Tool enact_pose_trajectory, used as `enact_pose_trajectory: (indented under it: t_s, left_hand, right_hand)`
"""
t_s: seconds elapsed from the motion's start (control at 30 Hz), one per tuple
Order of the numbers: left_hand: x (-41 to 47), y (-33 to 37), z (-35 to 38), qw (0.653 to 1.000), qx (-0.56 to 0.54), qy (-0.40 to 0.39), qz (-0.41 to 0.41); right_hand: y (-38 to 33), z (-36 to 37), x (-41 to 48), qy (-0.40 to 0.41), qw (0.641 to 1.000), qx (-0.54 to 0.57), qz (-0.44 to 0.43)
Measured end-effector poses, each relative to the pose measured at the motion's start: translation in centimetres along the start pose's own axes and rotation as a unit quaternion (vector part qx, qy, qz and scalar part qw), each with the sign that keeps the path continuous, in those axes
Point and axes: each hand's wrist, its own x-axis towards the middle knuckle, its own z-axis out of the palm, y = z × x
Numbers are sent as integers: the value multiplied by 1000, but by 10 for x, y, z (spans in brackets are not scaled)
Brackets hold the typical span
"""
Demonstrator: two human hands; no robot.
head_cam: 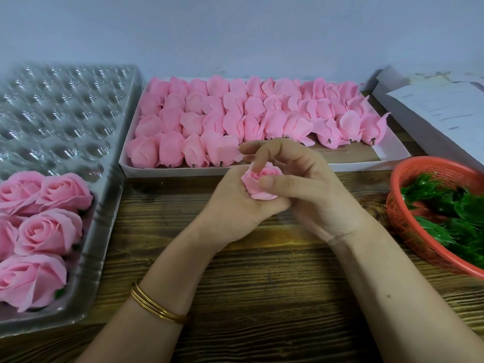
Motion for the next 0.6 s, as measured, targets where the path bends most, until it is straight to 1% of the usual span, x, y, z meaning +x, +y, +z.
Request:
enact_pose_trajectory:
  t_s: [0.23,0.4,0.6]
  left_hand:
    - [0,2,3,1000,-17,-11,6]
    - [-2,0,2,999,0,-36,-10]
    - [-2,3,1,998,-15,-50,-34]
  right_hand:
    - [0,1,0,6,1000,1,-1]
    - [-2,1,-1,-13,1000,-14,-4]
    - [-1,0,-1,-41,999,-29,-12]
